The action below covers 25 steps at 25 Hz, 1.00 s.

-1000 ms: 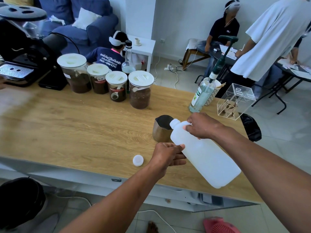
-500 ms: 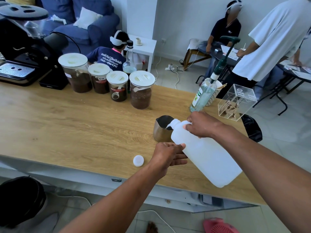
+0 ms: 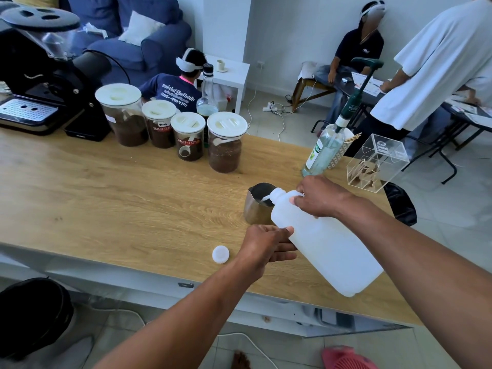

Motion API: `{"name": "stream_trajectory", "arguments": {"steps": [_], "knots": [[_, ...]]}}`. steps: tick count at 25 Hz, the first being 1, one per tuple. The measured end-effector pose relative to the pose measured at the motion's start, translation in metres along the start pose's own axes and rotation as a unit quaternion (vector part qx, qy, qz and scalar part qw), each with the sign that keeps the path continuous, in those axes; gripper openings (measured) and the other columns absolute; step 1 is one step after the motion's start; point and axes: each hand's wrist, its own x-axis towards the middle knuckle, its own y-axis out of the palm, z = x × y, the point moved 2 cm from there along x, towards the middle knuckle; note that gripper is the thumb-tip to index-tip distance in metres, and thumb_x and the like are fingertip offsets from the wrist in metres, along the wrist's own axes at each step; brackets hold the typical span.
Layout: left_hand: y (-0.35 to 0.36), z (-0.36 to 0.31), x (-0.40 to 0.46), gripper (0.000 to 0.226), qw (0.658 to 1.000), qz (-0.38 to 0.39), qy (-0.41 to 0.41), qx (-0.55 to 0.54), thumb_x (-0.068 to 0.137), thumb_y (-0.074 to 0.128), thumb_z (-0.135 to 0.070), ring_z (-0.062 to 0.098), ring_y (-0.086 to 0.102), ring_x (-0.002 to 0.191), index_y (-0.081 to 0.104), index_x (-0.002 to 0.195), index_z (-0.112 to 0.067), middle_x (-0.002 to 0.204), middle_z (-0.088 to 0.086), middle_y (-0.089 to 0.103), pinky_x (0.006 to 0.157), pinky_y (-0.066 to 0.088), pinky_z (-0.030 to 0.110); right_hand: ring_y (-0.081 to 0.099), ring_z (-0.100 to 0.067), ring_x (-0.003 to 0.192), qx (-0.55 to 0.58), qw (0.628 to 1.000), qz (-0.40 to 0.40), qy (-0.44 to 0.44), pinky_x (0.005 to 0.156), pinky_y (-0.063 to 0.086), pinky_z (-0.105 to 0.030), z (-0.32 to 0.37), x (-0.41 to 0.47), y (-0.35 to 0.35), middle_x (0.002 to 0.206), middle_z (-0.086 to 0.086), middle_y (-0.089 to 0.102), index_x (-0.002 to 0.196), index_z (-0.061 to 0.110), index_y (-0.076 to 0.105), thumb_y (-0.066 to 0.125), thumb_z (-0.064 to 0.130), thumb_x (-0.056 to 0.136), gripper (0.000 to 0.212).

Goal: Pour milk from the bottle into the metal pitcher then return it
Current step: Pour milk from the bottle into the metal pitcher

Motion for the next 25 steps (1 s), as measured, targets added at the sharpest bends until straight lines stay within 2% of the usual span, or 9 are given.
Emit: {"name": "stream_trajectory", "arguments": {"steps": [7, 14, 25], "knots": [[0.0, -0.001, -0.002, 0.027, 1.0, 0.001, 0.0, -0.001, 0.097, 0.071, -0.015, 0.031, 0.08, 0.094, 0.069, 0.111, 0.007, 0.103, 0.02, 0.08, 0.082, 0.065, 0.044, 0.063, -0.029, 0.071, -0.005, 1.0, -0.005, 0.001, 0.062, 0.047, -0.032, 0.004, -0.006, -0.002, 0.062, -0.004, 0.056, 0.065, 0.019, 0.049, 0.057, 0.03, 0.097, 0.035], [0.001, 0.0, -0.003, 0.026, 1.0, 0.002, 0.002, 0.003, 0.097, 0.07, -0.015, 0.031, 0.08, 0.095, 0.069, 0.111, 0.006, 0.105, 0.02, 0.08, 0.083, 0.065, 0.045, 0.065, -0.031, 0.076, -0.009, 1.0, -0.005, 0.0, 0.069, 0.054, -0.037, 0.005, -0.01, -0.004, 0.062, -0.004, 0.056, 0.065, 0.018, 0.049, 0.058, 0.031, 0.097, 0.036], [0.002, 0.002, 0.0, 0.028, 1.0, 0.003, 0.0, -0.004, 0.096, 0.071, -0.015, 0.032, 0.079, 0.095, 0.07, 0.11, 0.008, 0.104, 0.02, 0.08, 0.084, 0.065, 0.046, 0.065, -0.03, 0.077, -0.014, 1.0, -0.003, 0.0, 0.062, 0.048, -0.034, 0.004, -0.01, -0.005, 0.063, -0.004, 0.056, 0.068, 0.015, 0.052, 0.058, 0.031, 0.098, 0.034]]}}
